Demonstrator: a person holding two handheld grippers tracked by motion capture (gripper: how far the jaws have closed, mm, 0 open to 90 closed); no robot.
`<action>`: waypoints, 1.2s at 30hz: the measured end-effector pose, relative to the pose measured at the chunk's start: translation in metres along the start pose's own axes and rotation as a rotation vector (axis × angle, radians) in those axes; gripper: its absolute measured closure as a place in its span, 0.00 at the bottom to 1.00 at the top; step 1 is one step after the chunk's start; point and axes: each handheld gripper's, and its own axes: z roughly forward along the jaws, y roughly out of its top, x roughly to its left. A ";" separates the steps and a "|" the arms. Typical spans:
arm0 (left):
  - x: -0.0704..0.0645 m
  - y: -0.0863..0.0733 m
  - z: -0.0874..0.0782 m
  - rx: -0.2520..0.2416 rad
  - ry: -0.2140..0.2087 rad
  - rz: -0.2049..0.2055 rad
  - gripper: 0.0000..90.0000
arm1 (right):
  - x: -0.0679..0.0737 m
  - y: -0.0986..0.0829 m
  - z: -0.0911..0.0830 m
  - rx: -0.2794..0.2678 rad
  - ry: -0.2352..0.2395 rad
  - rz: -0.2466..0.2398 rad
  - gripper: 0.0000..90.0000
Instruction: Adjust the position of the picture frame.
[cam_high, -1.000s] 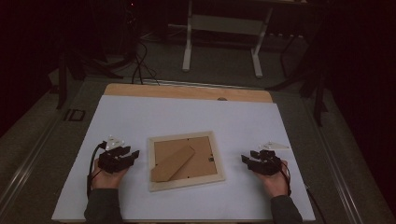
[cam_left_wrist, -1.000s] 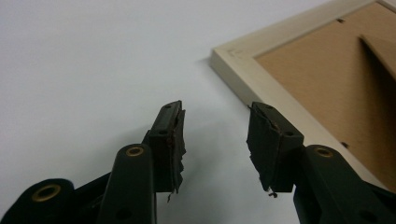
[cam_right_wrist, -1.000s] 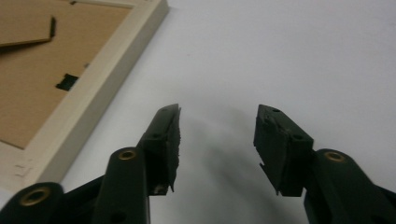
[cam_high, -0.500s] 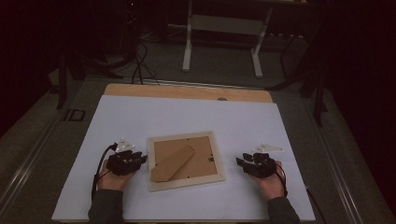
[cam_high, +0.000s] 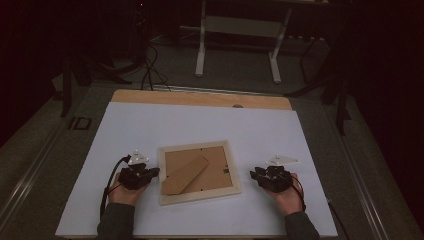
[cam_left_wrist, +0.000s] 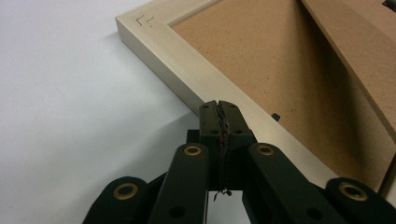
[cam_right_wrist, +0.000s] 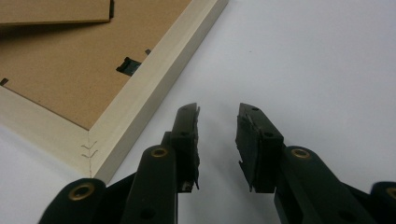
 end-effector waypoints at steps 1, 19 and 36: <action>0.000 0.000 0.000 0.002 0.002 0.001 1.00 | 0.000 0.000 0.000 0.000 0.000 0.000 0.76; -0.003 -0.005 0.001 0.041 0.021 0.007 1.00 | 0.016 0.007 -0.008 -0.012 0.071 -0.044 0.99; -0.005 -0.006 0.001 0.046 0.025 0.015 1.00 | 0.035 0.005 -0.013 0.006 0.100 -0.105 1.00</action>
